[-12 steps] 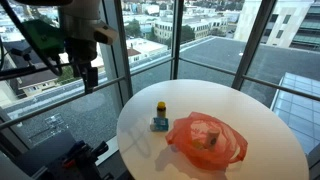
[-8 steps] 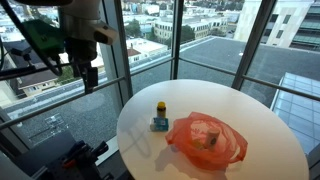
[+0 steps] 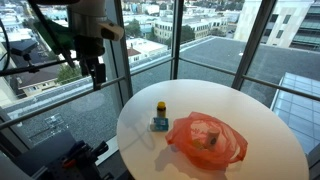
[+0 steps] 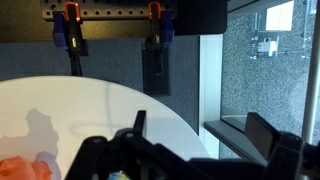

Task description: Remove the white medicine bottle from the plastic bag and place it on the table

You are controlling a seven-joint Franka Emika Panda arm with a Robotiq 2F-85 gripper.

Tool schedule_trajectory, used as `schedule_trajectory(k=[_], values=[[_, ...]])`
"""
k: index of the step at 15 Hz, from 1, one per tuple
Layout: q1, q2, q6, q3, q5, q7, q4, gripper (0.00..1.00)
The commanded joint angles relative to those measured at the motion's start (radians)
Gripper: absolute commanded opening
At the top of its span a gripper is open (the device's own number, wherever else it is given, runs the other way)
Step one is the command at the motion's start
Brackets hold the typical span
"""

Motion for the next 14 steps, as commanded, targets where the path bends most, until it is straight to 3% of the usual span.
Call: schedule_trajectory(k=[1,8,14], values=[[-0.023,0.122,0.025,0.022,-0.035,0.015,0.108,1.0],[-0.115,0.196,0.062,0.005,-0.155,0.092,0.209,1.0],[-0.221,0.205,0.084,-0.053,-0.235,0.148,0.254,1.0]])
